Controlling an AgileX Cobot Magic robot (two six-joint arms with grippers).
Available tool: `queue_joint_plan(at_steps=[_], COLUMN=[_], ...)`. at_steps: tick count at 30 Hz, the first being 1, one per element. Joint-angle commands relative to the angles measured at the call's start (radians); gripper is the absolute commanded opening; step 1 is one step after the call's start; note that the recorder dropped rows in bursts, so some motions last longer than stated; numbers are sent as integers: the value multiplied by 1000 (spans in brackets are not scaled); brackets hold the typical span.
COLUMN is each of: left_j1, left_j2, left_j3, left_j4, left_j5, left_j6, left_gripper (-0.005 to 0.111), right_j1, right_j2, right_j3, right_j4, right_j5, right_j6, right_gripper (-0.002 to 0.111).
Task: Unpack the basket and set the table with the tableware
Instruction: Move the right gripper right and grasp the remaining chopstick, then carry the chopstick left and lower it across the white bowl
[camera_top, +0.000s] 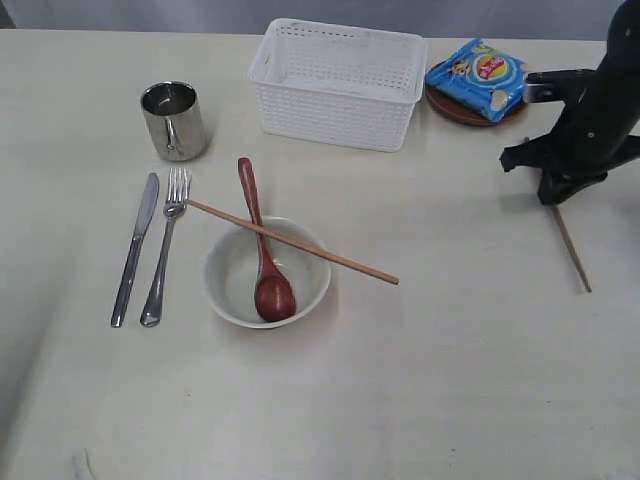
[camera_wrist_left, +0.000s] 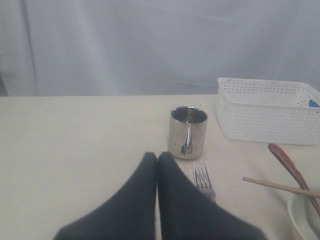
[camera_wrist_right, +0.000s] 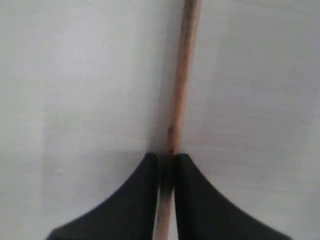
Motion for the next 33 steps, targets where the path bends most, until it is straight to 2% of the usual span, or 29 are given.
queue_joint_plan(at_steps=[1, 5, 11, 15, 18, 20, 24, 28, 33], left_j1=[-1, -1, -1, -1, -1, -1, -1, -1, -1], left_j2=[-4, -4, -4, -4, -4, -4, -4, -4, -4], left_j3=[3, 3, 3, 3, 3, 3, 3, 3, 3], left_j4=[-4, -4, -4, -4, -4, -4, -4, -4, -4], left_j5=[-6, -6, -6, -6, -6, -6, -6, -6, -6], left_j6=[0, 0, 0, 0, 0, 0, 0, 0, 0], left_gripper=[0, 0, 0, 0, 0, 0, 0, 0, 0], right_j1=[10, 10, 12, 29, 138, 277, 461, 590, 679], right_j2=[18, -53, -337, -489, -546, -554, -554, -554, -514], right_j3=[11, 11, 11, 11, 11, 11, 11, 11, 11], right_j4=[-6, 13, 64, 287, 302, 297, 281, 281, 268], right_j5=[44, 62, 62, 90, 104, 120, 151, 176, 181], right_j6=[-7, 11, 42, -85, -96, -108, -123, -123, -140], right_gripper=[-1, -1, -1, -1, -1, -1, -1, -1, -1])
